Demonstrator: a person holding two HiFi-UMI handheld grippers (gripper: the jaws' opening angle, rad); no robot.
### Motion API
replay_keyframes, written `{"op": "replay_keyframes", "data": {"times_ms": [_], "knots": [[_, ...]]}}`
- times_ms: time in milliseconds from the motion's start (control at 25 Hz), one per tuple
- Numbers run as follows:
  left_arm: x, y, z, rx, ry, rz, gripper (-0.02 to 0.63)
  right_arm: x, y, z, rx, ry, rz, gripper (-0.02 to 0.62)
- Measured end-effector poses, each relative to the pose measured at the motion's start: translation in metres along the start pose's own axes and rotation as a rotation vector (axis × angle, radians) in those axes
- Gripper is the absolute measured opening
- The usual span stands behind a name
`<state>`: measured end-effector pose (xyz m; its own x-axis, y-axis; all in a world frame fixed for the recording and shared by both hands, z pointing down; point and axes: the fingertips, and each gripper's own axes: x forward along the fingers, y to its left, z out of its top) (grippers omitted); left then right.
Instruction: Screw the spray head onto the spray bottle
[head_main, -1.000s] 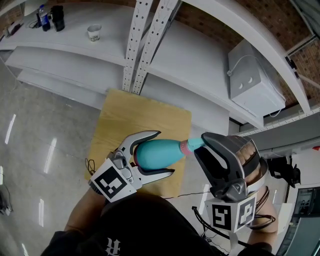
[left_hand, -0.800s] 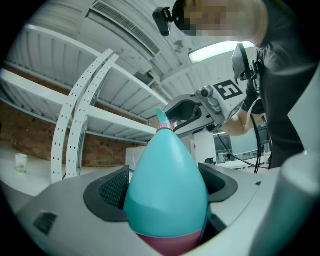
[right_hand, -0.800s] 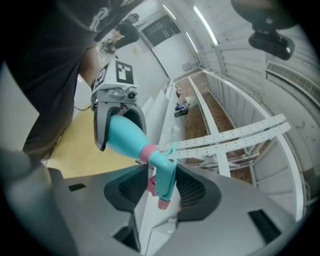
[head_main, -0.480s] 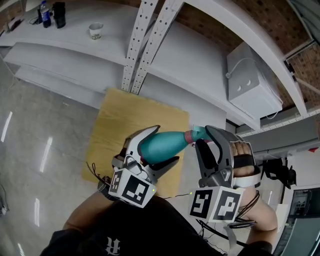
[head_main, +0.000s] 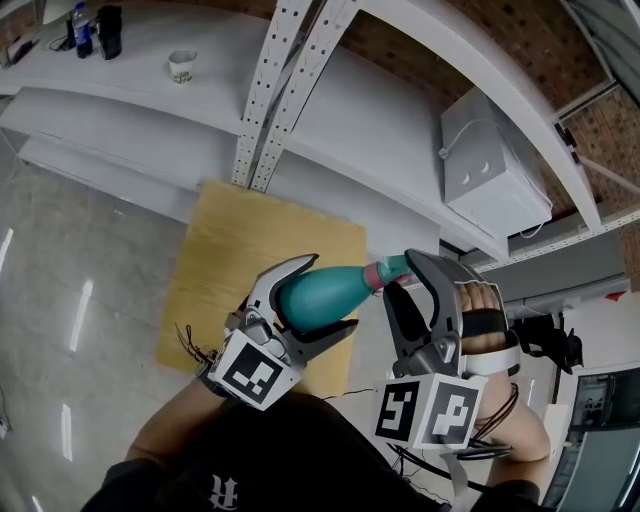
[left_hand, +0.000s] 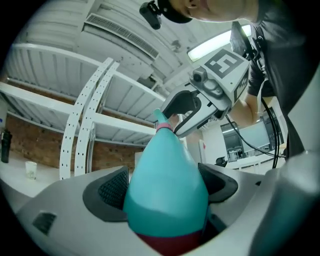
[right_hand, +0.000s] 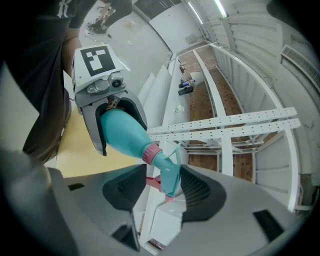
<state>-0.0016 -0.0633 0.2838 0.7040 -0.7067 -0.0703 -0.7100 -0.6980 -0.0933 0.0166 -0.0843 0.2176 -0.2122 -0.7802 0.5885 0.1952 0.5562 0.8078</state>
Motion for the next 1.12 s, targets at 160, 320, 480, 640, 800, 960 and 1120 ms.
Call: {"op": "replay_keyframes", "data": {"times_ms": [160, 320, 480, 640, 800, 960, 1120], "knots": [[-0.004, -0.004, 0.006, -0.008, -0.048, -0.051, 0.423, -0.007, -0.001, 0.003, -0.019, -0.017, 0.006, 0.204], [-0.006, -0.004, 0.012, -0.033, -0.086, -0.075, 0.423, -0.016, -0.005, 0.007, -0.038, -0.024, -0.008, 0.204], [-0.005, -0.002, 0.014, -0.014, -0.086, -0.074, 0.423, -0.021, -0.008, 0.009, -0.114, 0.012, -0.042, 0.204], [-0.005, -0.003, 0.015, 0.01, -0.089, -0.07, 0.423, -0.02, -0.009, 0.009, -0.159, 0.043, -0.064, 0.204], [-0.006, -0.003, 0.018, -0.021, -0.116, -0.09, 0.423, -0.024, -0.013, 0.013, -0.119, 0.006, -0.048, 0.204], [-0.009, -0.004, 0.022, -0.032, -0.141, -0.113, 0.423, -0.035, -0.014, 0.018, -0.101, -0.03, -0.046, 0.204], [-0.011, -0.007, 0.026, -0.044, -0.161, -0.137, 0.423, -0.042, -0.018, 0.018, -0.073, -0.053, -0.048, 0.204]]}}
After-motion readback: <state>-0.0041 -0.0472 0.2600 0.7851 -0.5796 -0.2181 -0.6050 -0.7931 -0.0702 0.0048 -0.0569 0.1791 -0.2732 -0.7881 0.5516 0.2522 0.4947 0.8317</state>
